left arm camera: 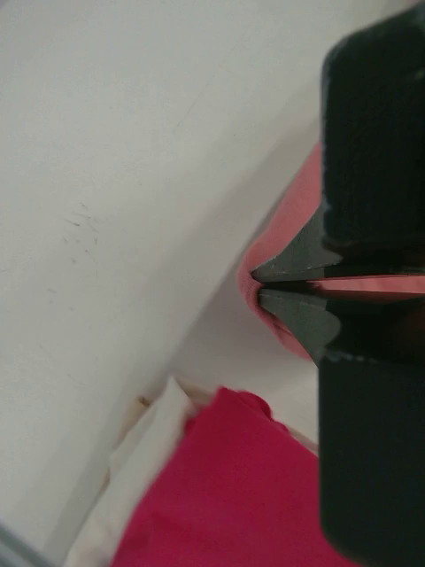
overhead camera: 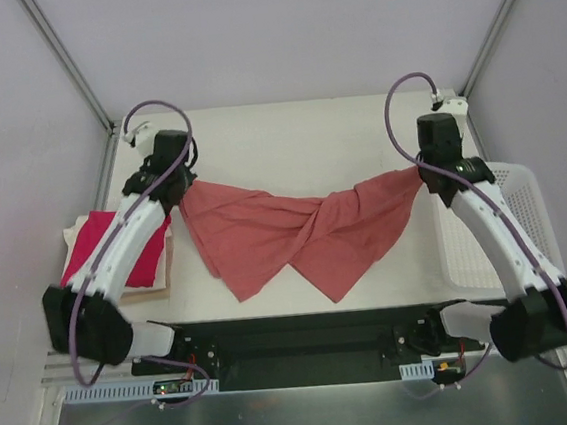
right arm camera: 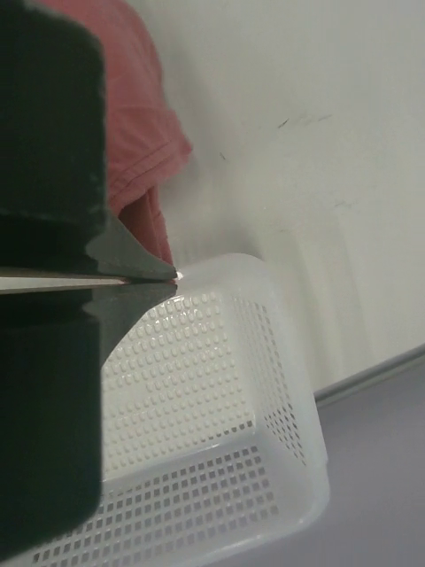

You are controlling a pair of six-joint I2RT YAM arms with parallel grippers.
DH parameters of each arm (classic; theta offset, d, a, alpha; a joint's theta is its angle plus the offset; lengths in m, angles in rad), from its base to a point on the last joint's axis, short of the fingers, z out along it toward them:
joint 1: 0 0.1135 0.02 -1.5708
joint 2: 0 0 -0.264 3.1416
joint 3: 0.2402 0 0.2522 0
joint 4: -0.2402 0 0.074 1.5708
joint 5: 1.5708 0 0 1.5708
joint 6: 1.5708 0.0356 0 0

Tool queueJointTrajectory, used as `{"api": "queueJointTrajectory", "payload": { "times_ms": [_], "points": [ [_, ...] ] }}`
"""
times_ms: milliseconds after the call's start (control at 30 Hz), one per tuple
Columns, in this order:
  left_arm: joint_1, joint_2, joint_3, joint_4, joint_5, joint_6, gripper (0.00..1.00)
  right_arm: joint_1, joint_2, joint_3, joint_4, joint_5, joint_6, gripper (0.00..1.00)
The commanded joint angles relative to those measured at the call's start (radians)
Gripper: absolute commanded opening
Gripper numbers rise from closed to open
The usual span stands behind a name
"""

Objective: Fold and stack the t-shirts
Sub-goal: Flatten the tshirt out

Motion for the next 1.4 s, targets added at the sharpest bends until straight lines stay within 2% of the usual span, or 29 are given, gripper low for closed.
{"api": "queueJointTrajectory", "payload": {
  "times_ms": [0, 33, 67, 100, 133, 200, 233, 267, 300, 367, 433, 467, 600, 667, 733, 800, 900, 967, 1067, 1233, 1333, 1367],
  "points": [
    [0.074, 0.306, 0.213, 0.117, 0.186, 0.078, 0.00, -0.056, 0.240, 0.108, 0.114, -0.085, 0.011, 0.01],
    [0.076, 0.426, 0.313, 0.117, 0.205, 0.104, 0.02, -0.056, 0.286, 0.174, 0.117, -0.081, -0.005, 0.01],
    [0.076, 0.482, 0.362, 0.112, 0.225, 0.119, 0.06, -0.059, 0.375, 0.207, 0.115, -0.079, -0.013, 0.01],
    [0.077, 0.528, 0.404, 0.112, 0.269, 0.130, 0.15, -0.062, 0.417, 0.237, 0.114, -0.074, -0.021, 0.01],
    [0.076, 0.602, 0.472, 0.110, 0.286, 0.145, 0.38, -0.064, 0.457, 0.276, 0.100, -0.073, -0.029, 0.04],
    [0.076, 0.645, 0.513, 0.103, 0.309, 0.150, 0.65, -0.065, 0.563, 0.387, 0.066, -0.068, -0.042, 0.20],
    [0.076, 0.655, 0.521, 0.103, 0.315, 0.152, 0.74, -0.065, 0.614, 0.424, 0.012, -0.065, -0.042, 0.29],
    [0.076, 0.649, 0.516, 0.101, 0.326, 0.150, 0.97, -0.065, 0.630, 0.476, -0.012, -0.064, -0.036, 0.57],
    [0.076, 0.636, 0.505, 0.098, 0.335, 0.150, 0.99, -0.064, 0.638, 0.487, -0.029, -0.067, -0.033, 0.68],
    [0.074, 0.563, 0.434, 0.098, 0.372, 0.142, 0.99, -0.065, 0.612, 0.462, -0.050, -0.083, -0.021, 0.83],
    [0.060, 0.436, 0.304, 0.098, 0.380, 0.121, 0.99, -0.058, 0.533, 0.414, -0.050, -0.111, -0.010, 0.95],
    [0.051, 0.385, 0.251, 0.098, 0.380, 0.112, 0.99, -0.055, 0.497, 0.387, -0.050, -0.143, -0.004, 0.97],
    [-0.073, 0.117, -0.022, 0.095, 0.346, 0.083, 0.99, 0.007, 0.298, 0.166, -0.057, -0.244, 0.042, 0.97],
    [-0.197, -0.037, -0.190, 0.078, 0.305, 0.028, 0.99, 0.043, 0.180, 0.077, -0.063, -0.297, 0.063, 0.97],
    [-0.286, -0.173, -0.350, 0.058, 0.327, -0.058, 0.99, 0.106, 0.080, -0.042, -0.064, -0.321, 0.077, 0.97],
    [-0.329, -0.289, -0.489, 0.020, 0.363, -0.142, 0.99, 0.160, 0.026, -0.107, -0.073, -0.369, 0.106, 0.97],
    [-0.409, -0.403, -0.638, 0.003, 0.435, -0.213, 0.99, 0.223, -0.061, -0.230, -0.063, -0.445, 0.155, 0.97],
    [-0.461, -0.431, -0.686, -0.002, 0.446, -0.230, 0.99, 0.278, -0.101, -0.298, -0.054, -0.497, 0.185, 0.97],
    [-0.470, -0.419, -0.728, -0.002, 0.453, -0.255, 0.95, 0.378, -0.109, -0.354, -0.021, -0.536, 0.217, 0.97],
    [-0.472, -0.309, -0.691, 0.029, 0.380, -0.269, 0.86, 0.556, -0.028, -0.362, -0.011, -0.478, 0.275, 0.97],
    [-0.472, -0.238, -0.682, 0.099, 0.406, -0.250, 0.72, 0.642, 0.026, -0.358, -0.009, -0.444, 0.323, 0.97],
    [-0.472, -0.217, -0.679, 0.112, 0.413, -0.246, 0.62, 0.663, 0.037, -0.361, -0.007, -0.443, 0.335, 0.97]
  ]
}}
